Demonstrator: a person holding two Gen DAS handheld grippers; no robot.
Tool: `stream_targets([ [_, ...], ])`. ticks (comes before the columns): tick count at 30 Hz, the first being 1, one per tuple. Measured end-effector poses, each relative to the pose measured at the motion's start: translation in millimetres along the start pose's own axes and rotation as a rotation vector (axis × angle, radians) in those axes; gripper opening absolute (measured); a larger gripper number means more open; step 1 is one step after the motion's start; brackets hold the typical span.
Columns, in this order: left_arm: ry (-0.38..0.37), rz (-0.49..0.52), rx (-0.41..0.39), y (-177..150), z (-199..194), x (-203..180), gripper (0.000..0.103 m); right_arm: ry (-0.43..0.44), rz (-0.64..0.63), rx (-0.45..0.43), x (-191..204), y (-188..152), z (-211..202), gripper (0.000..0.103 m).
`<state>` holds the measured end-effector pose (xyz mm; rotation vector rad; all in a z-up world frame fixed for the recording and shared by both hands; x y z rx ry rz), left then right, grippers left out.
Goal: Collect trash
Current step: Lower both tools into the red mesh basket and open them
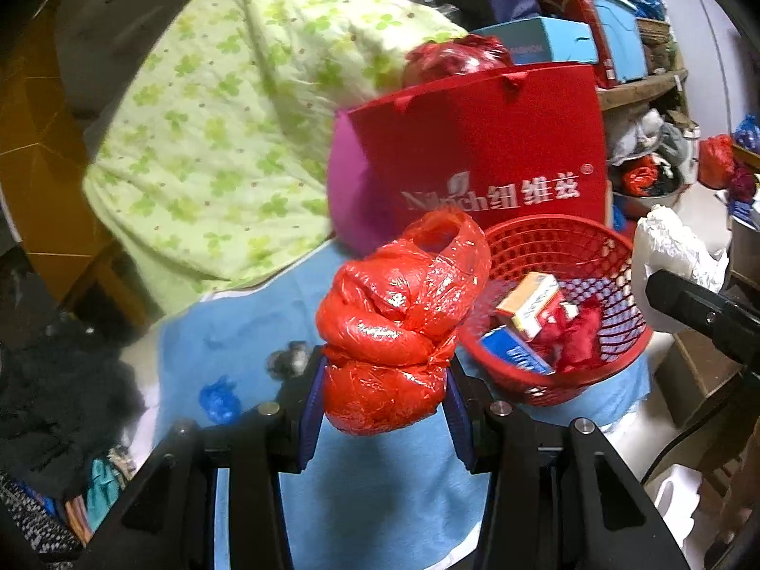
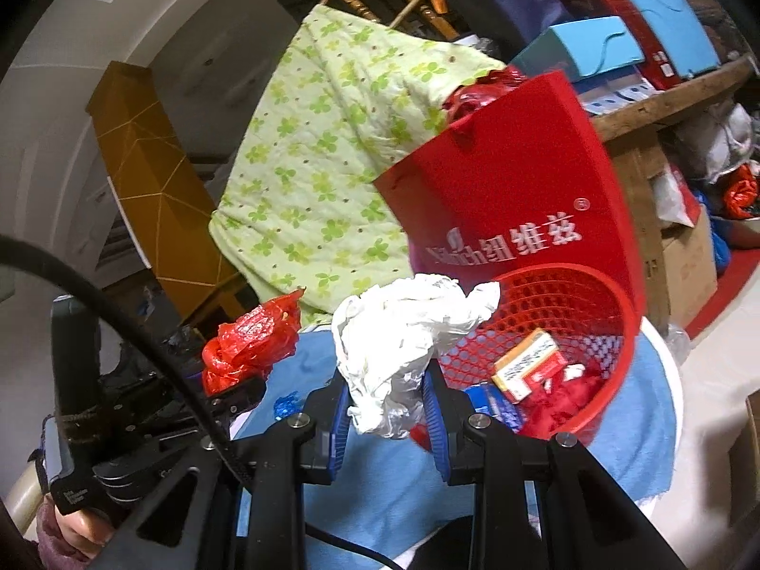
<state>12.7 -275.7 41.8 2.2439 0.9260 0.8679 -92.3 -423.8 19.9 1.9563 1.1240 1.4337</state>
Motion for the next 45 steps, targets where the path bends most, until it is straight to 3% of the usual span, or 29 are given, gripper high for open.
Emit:
stream_targets([
  [10,-0.238,0.058,0.082,19,45,-58,0.048,-0.064,0.122,0.033,-51,-1,9,0.033],
  [17,-0.324,0.056,0.123,28,78,-81,0.052,-0.082,0.176,0.073,-70,-3,24,0.034],
  [19,-0.337,0.035,0.115,27,81,-79,0.064,-0.073,0.196,0.08,-72,-4,27,0.042],
  [20,-0.346,0.028,0.108,27,81,-79,0.064,-0.06,0.207,0.076,-72,-5,27,0.058],
  [21,-0.355,0.024,0.101,28,81,-78,0.064,-0.053,0.211,0.065,-73,-4,27,0.065],
  [22,-0.358,0.024,0.095,27,80,-77,0.064,-0.056,0.207,0.057,-72,-4,28,0.065],
  [30,-0.319,0.007,0.079,5,78,-47,0.064,-0.065,0.126,0.034,-48,-1,25,0.065],
  [34,-0.279,-0.044,0.124,-35,84,-10,0.065,-0.034,0.054,0.025,-22,1,23,0.065],
  [39,-0.162,-0.162,0.218,-103,103,63,0.065,0.059,-0.053,0.052,28,-4,33,0.064],
  [45,-0.032,-0.347,0.277,-166,113,152,0.065,0.141,-0.172,0.182,95,-33,82,0.065],
])
Point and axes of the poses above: each gripper's, at about its wrist camera, not at the fingertips, and z roughly the way its jaws point, x to its left, y to its top, the point moved 8 cm from there along z, roughly the way its jaws point, and after that the axes turned 6 degrees about x, right-handed, at the moved point
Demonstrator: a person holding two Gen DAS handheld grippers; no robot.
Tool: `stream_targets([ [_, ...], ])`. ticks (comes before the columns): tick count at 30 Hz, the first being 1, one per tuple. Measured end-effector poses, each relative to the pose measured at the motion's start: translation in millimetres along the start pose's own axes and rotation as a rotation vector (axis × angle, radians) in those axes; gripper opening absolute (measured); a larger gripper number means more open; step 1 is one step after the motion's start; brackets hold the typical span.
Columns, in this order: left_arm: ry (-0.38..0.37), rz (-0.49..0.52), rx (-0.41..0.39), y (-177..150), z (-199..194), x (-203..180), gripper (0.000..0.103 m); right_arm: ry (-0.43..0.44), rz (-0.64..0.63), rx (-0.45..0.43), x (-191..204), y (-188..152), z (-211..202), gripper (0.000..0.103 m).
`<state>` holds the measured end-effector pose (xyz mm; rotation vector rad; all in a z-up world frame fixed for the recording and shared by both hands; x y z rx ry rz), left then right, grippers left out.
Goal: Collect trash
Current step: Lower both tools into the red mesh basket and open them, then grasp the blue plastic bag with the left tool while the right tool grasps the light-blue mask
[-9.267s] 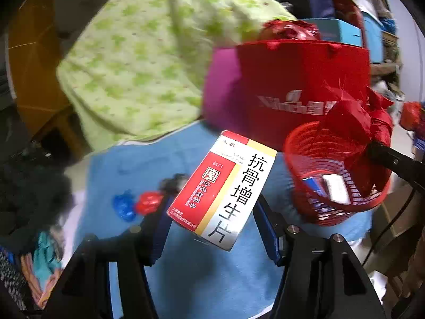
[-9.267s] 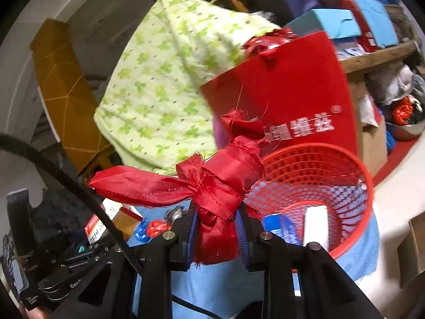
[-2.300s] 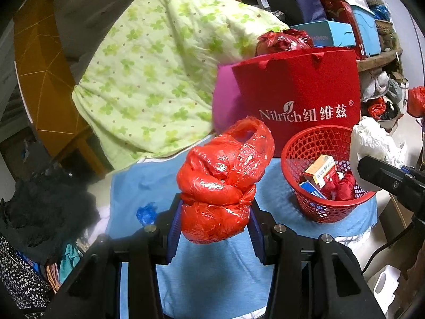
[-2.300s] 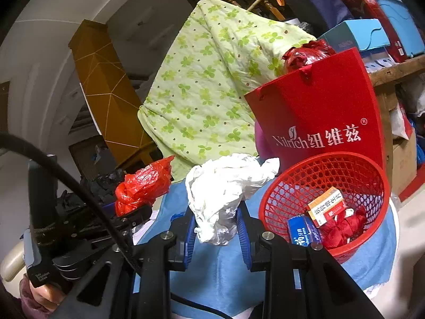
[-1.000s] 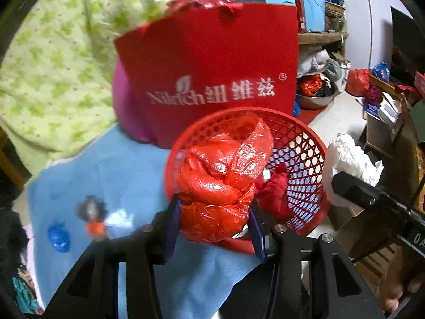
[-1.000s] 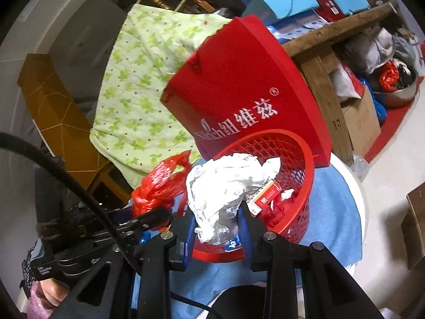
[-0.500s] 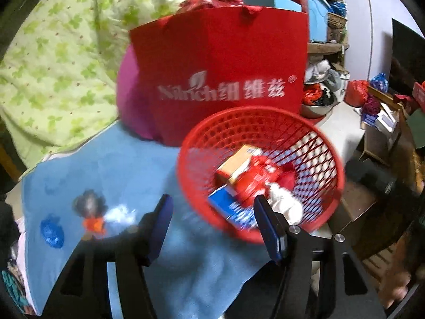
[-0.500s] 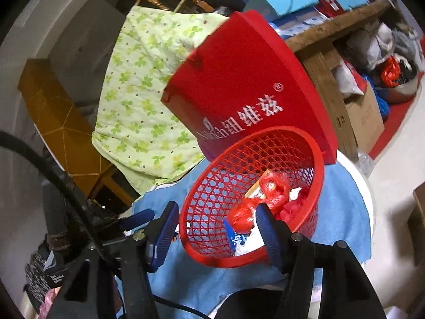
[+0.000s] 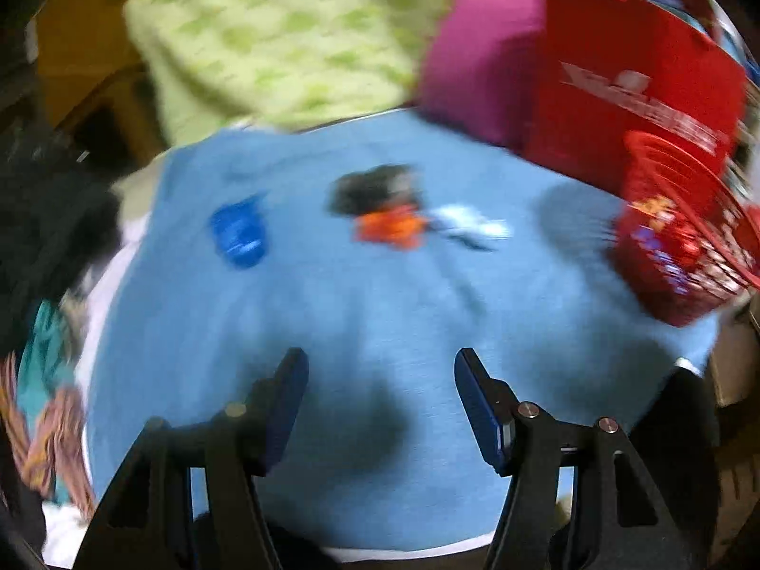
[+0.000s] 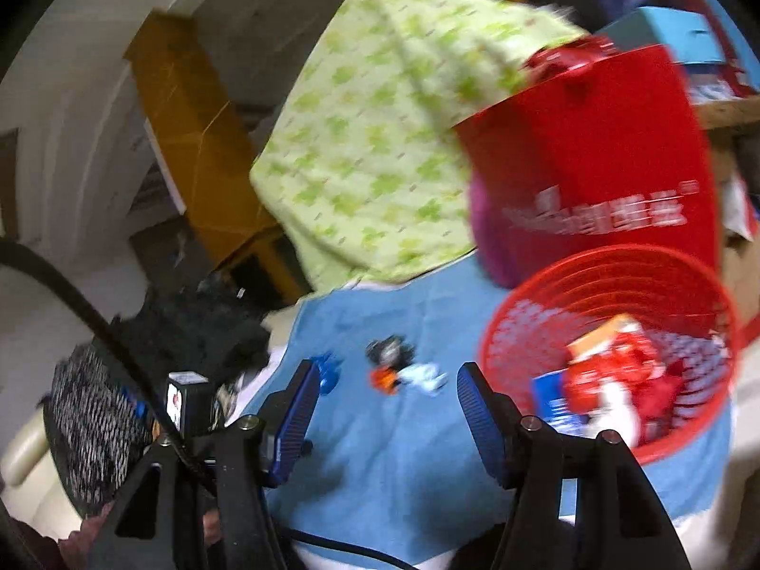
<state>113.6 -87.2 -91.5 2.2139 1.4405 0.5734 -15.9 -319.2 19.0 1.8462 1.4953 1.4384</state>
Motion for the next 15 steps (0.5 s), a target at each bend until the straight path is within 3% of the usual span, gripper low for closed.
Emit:
stream_targets([
  [3,0.039,-0.063,-0.008,-4,4,36,0.065,0.009,-0.018,0.078,11,-10,39,0.065],
  [9,0.057,-0.164,0.016,-14,25,90,0.065,-0.054,-0.016,0.263,5,-39,131,0.065],
  [15,0.057,-0.231,0.074,-15,58,126,0.065,-0.11,0.003,0.358,-21,-56,196,0.065],
])
Point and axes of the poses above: each gripper's, at about its wrist camera, not at the fingertips, and z roughly the way its jaws point, x to its left, y to its top, the point moved 8 cm from there along z, roughly the way its jaws point, and after that the axes turned 6 degrees about x, right-handed, at the moved point
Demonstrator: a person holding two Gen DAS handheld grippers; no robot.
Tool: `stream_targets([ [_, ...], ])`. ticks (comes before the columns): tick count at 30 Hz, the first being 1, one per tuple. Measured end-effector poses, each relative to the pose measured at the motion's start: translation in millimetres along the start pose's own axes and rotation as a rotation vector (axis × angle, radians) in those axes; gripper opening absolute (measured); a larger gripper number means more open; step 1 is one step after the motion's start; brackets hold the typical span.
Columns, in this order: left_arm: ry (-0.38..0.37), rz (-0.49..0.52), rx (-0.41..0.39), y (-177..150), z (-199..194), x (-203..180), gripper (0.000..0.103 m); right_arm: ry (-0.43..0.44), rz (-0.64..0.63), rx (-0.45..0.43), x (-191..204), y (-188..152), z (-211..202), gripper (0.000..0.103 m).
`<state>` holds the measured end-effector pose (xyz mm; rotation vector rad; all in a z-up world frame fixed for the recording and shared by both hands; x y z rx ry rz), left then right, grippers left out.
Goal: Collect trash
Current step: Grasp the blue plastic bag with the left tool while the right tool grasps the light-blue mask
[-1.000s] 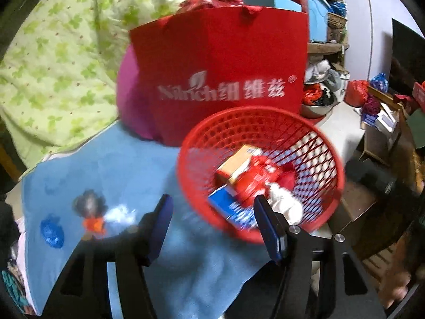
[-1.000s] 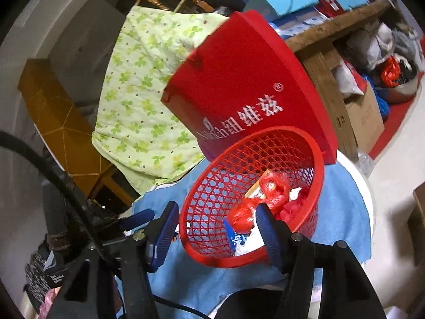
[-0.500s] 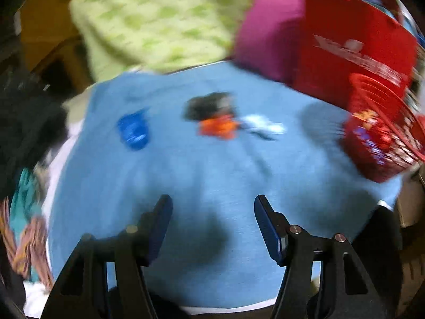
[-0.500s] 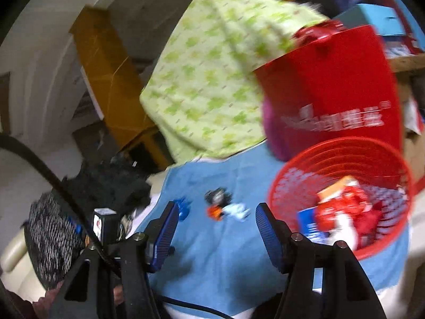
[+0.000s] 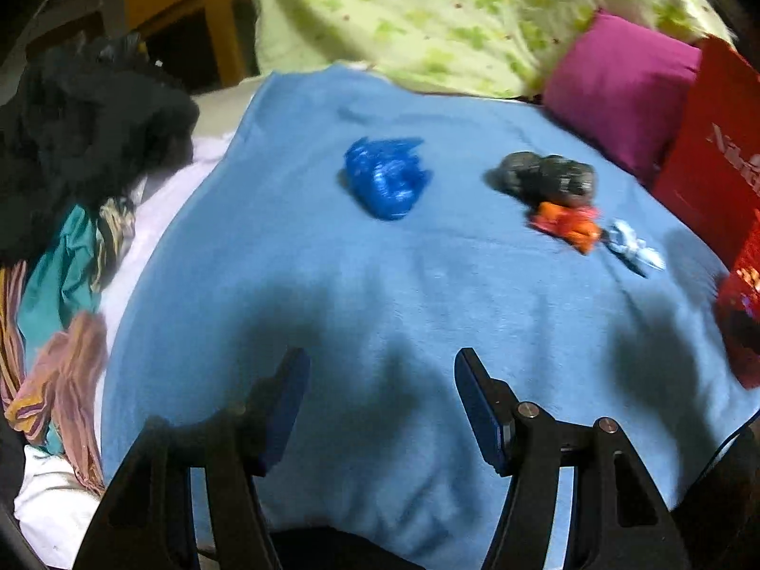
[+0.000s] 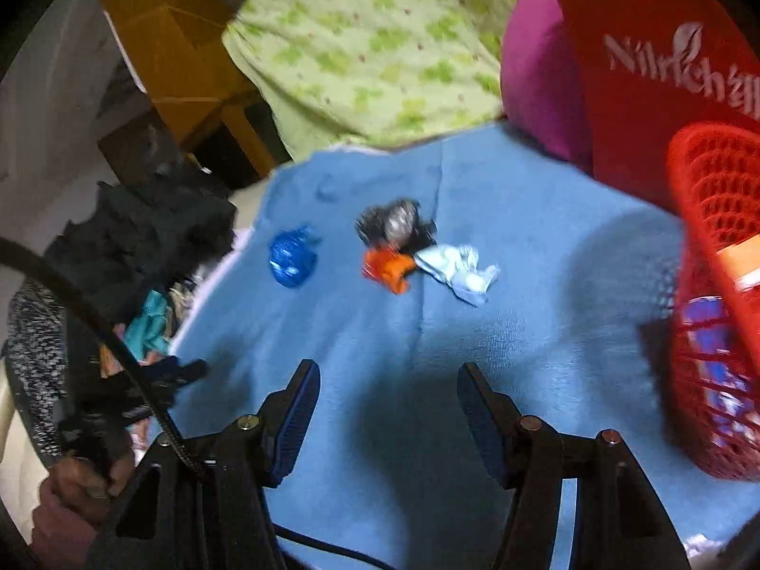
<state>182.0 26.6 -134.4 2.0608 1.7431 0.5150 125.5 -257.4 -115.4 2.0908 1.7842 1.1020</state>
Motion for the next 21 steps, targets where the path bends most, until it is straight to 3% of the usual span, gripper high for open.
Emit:
stream_targets([
  [10,-0.029,-0.02,0.009,86,54,4,0.065,-0.08,0.058,-0.044,-51,45,61,0.062],
  [15,-0.043,-0.055,0.036,133,88,-2,0.065,-0.063,0.059,-0.045,-62,71,86,0.061],
  [19,-0.05,-0.067,0.064,154,109,-6,0.068,-0.04,0.05,0.009,-64,80,108,0.061],
  [21,-0.057,-0.066,0.09,159,121,-9,0.069,-0.039,0.059,0.059,-68,79,122,0.053],
])
Point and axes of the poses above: each gripper's, at about its wrist camera, not at the fingertips, and z roughly the way its jaws point, x to its left, y to its top, the point moved 8 cm from there along z, roughly the way its jaws point, and after that the axes turned 6 degrees about x, right-handed, at the moved point
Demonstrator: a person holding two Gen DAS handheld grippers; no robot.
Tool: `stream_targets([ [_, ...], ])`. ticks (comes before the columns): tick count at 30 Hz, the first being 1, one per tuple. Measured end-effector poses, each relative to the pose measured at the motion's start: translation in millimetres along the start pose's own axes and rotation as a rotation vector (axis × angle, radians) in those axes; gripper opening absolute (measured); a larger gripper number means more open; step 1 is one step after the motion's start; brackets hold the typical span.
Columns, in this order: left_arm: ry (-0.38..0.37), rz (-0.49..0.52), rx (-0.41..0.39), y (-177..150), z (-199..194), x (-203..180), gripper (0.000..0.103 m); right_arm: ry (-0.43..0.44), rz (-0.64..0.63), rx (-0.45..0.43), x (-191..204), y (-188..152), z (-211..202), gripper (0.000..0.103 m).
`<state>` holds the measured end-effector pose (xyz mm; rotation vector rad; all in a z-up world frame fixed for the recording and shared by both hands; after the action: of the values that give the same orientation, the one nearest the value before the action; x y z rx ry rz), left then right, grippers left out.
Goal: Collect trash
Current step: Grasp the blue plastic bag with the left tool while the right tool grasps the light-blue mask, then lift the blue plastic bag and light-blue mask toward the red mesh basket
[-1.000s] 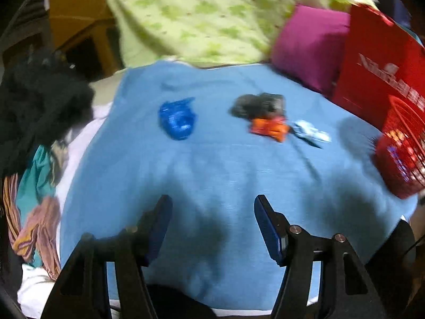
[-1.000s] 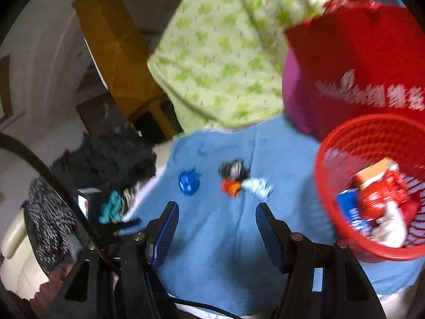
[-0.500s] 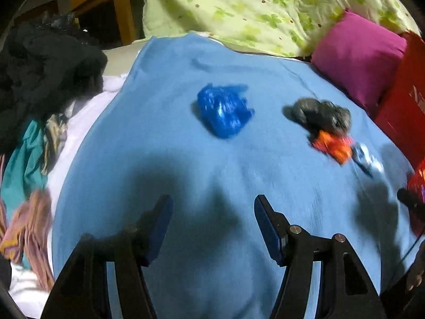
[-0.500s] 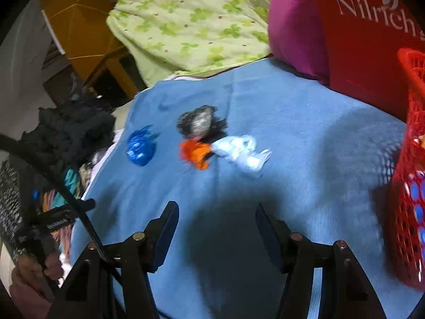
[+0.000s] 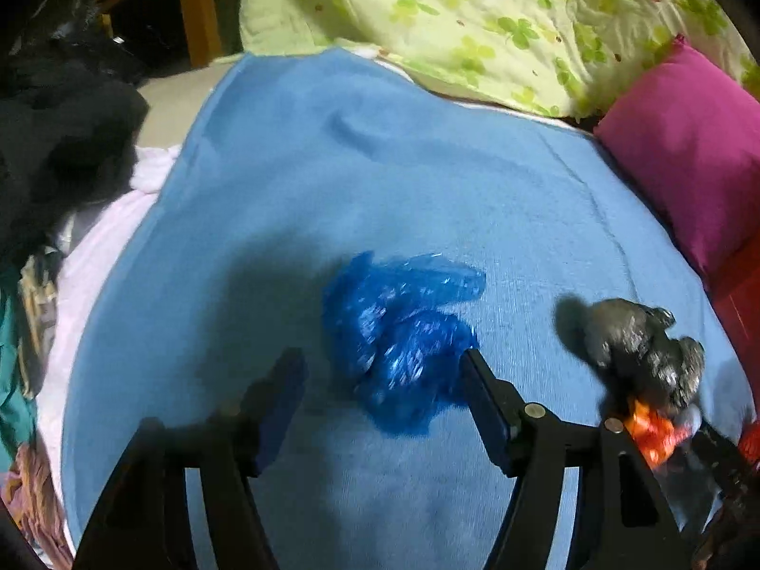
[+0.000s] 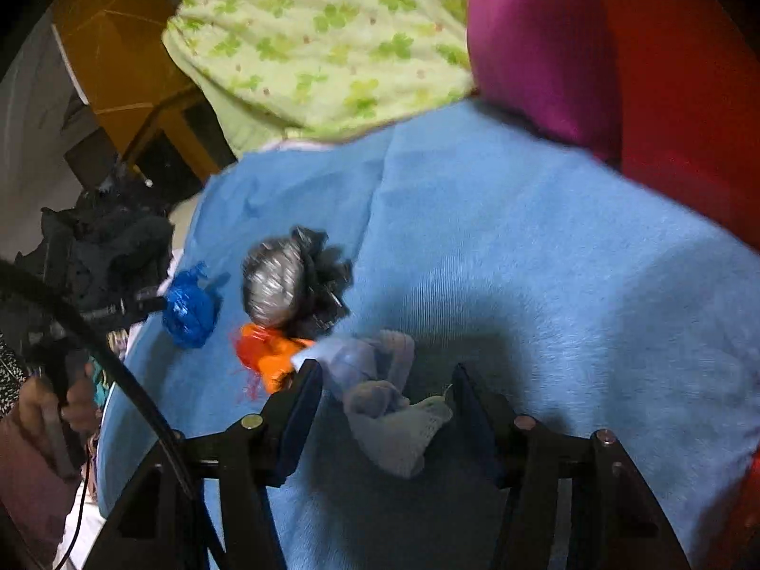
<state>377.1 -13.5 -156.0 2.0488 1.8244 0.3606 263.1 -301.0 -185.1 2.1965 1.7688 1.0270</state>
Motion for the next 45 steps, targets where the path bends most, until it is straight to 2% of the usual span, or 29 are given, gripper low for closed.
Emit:
stream_targets([
  [1,-0.004,-0.002,0.02,1,7,-2,0.069,-0.01,-0.014,-0.006,1,1,1,0.051],
  [3,-0.028,-0.023,0.04,1,16,-5,0.069,0.009,-0.038,0.006,7,-1,2,0.039],
  [4,-0.044,-0.034,0.048,1,19,-6,0.069,0.005,-0.052,0.011,9,-3,3,0.037],
  [6,-0.05,-0.054,0.059,-2,24,-6,0.066,-0.032,-0.096,-0.003,15,-5,2,0.029],
  [7,-0.057,-0.064,0.058,-3,24,-5,0.056,-0.033,-0.102,-0.007,17,-6,1,0.028],
  [8,-0.07,-0.072,0.057,-5,24,-6,0.053,-0.029,-0.105,-0.015,19,-7,-2,0.028],
  [10,-0.062,-0.077,0.051,-8,19,-6,0.048,-0.025,-0.104,-0.038,21,-8,-8,0.027],
  [14,-0.03,-0.051,0.021,-17,0,-7,0.044,-0.006,-0.09,-0.09,22,-11,-29,0.027],
  [20,-0.02,-0.017,-0.052,-51,-58,-11,0.044,0.011,-0.122,-0.171,35,-25,-62,0.027],
  [23,0.006,0.024,-0.082,-73,-87,-17,0.044,0.023,-0.118,-0.169,40,-42,-73,0.027],
  [26,0.0,0.063,-0.121,-100,-117,-28,0.044,0.031,-0.124,-0.168,49,-66,-88,0.027],
  [29,0.048,0.106,-0.146,-126,-142,-39,0.044,0.05,-0.121,-0.157,54,-88,-101,0.027],
  [33,0.044,0.118,-0.196,-151,-177,-55,0.044,0.076,-0.109,-0.143,61,-116,-126,0.027],
  [37,0.058,0.126,-0.283,-168,-217,-67,0.044,0.076,-0.11,-0.156,70,-124,-159,0.027],
  [45,0.107,0.178,-0.412,-187,-277,-80,0.044,0.103,-0.165,-0.241,112,-130,-235,0.027],
])
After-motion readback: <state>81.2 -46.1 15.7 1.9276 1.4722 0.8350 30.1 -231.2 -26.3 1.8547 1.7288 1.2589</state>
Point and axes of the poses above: each gripper's, at about its wrist camera, not at the fingertips, and z roughly the way its jaws point, x to its left, y to its top, the point moved 8 cm from there along z, roughly the way its jaws point, and after that the axes turned 6 degrees about x, right-handed, at the moved point
